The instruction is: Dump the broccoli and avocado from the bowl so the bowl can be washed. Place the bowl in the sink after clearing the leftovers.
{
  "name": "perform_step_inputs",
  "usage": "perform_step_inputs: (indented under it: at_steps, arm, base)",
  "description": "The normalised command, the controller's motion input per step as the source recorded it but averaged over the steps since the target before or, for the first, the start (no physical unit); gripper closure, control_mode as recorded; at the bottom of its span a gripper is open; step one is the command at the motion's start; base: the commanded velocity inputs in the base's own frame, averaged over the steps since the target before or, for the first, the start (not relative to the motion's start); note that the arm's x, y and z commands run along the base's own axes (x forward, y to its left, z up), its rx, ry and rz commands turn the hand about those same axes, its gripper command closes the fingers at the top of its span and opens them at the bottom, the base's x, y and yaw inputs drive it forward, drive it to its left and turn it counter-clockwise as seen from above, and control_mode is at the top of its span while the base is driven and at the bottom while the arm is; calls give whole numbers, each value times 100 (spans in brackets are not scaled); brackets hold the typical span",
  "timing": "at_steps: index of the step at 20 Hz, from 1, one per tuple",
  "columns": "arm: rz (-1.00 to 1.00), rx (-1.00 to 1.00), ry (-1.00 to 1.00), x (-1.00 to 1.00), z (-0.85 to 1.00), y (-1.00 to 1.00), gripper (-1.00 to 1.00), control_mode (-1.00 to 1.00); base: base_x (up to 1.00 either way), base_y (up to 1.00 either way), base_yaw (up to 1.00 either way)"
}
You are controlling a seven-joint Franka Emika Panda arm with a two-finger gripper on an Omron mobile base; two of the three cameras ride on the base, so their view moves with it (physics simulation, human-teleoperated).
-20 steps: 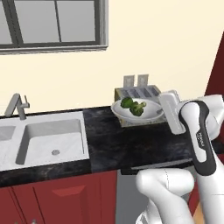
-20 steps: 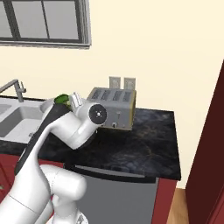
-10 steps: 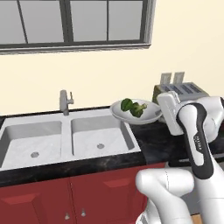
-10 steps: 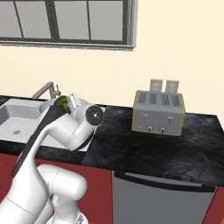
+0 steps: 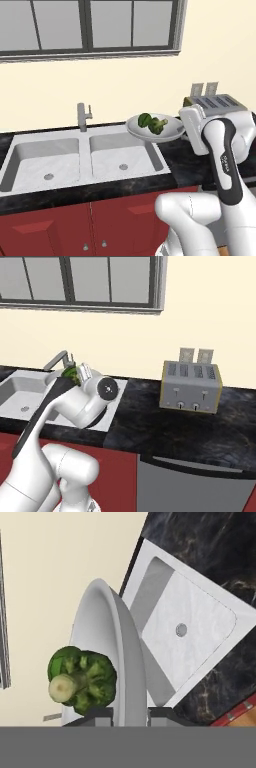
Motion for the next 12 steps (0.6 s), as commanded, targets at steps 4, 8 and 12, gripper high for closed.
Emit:
perform_step_inputs:
  at_steps: [4, 8, 12]
  arm:
    - [0, 0, 0, 0, 0, 0, 100, 100]
    - [0, 0, 0, 16, 0, 0, 100, -100]
    - [0, -5, 0, 37, -1, -9, 100, -100]
  base:
    - [33, 0, 0]
    - [14, 0, 0]
    - [0, 0, 0]
